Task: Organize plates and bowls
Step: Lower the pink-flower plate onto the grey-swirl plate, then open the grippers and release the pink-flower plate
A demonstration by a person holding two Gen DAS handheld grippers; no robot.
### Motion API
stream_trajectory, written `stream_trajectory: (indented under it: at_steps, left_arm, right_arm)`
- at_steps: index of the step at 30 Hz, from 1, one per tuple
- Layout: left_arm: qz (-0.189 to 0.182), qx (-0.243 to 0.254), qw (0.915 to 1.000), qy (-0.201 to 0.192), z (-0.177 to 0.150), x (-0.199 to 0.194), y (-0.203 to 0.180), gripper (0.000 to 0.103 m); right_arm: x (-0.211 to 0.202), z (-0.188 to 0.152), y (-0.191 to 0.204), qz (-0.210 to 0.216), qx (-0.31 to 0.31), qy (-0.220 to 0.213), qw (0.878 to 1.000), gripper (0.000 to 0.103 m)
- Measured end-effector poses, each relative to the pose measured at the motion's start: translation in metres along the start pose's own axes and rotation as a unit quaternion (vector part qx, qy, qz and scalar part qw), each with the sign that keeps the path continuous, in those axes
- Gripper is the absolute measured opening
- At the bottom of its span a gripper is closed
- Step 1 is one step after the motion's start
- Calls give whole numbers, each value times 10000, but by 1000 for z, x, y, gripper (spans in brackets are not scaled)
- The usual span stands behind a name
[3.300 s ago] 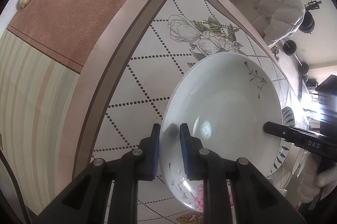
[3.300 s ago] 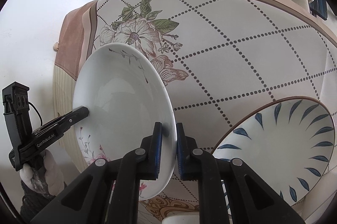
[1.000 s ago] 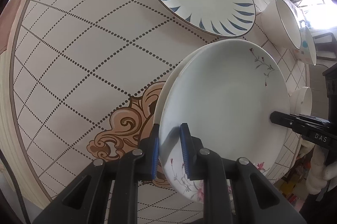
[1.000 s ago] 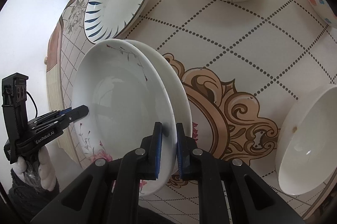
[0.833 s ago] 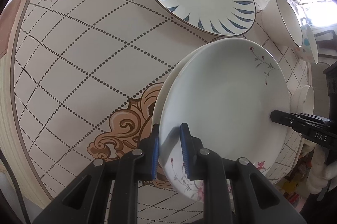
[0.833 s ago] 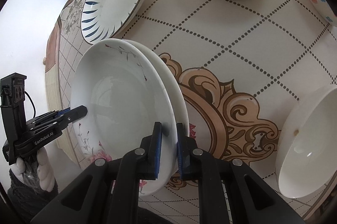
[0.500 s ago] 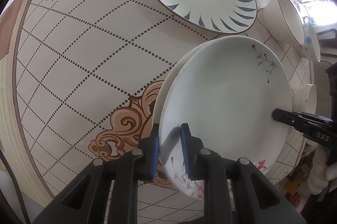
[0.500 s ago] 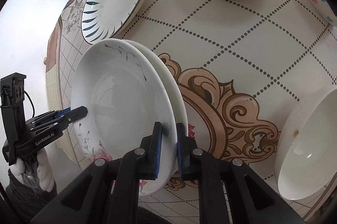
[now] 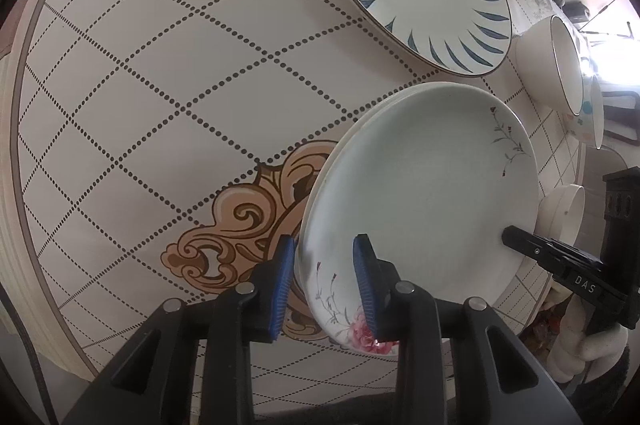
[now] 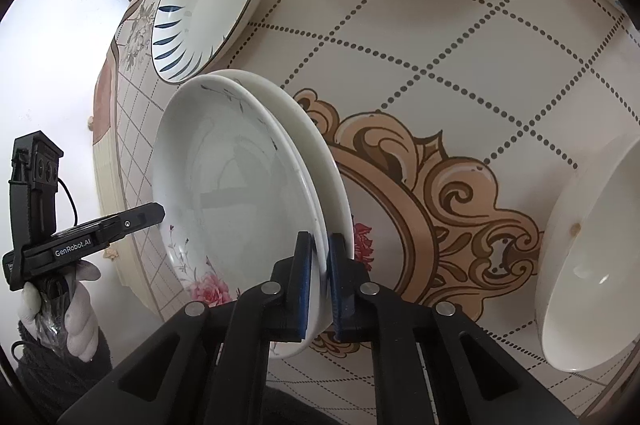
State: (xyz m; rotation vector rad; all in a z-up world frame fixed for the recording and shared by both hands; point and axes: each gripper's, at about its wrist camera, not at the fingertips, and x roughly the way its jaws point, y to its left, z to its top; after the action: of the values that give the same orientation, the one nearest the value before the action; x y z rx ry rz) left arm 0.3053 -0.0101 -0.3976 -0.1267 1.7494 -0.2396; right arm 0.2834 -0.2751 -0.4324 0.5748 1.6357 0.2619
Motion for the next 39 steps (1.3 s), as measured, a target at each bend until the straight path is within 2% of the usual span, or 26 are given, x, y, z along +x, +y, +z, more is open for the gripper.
stream_trajectory:
  at_steps: [7,14,22,28,32,35,37,39]
  left_arm:
    - [341,187,9990,-226,-12,-8,-8,28]
    - [677,263,9957,-566,-17,-27,-21,29]
    - [914,377,9916,-832,-29,-40,-36,29]
    - [1017,515,9888,-961,-21,-50,-39,29]
    - [1029,587,9878,-1007,-21,-51,-45,30]
    - [1066,635,9867,-1047,-25,-52,-50,30]
    - [1094,631,9861,-1082,-22,-52,-53,32]
    - [1048,579,9861,-1153,-18,-54,-53,43]
  right_arm:
    - [0,-2,12,-336,-117,20,9994,9]
    - [1,-4,22,-623,44,-59,9980,10]
    - [0,-7,37,-1063,-2,-56,9943,11]
    - [-2,-10,43,-1190,-24,-57,9929,17]
    - [-11,-14,46,-1321,-91,-162,9911,42]
    - [-16,-17,52,-1394,-186,-196,9899,47]
    - [-19,-18,59,-1467,-325,-246,9883,62]
    - [-21,-15,62,-1398,-368,-271,9891,93]
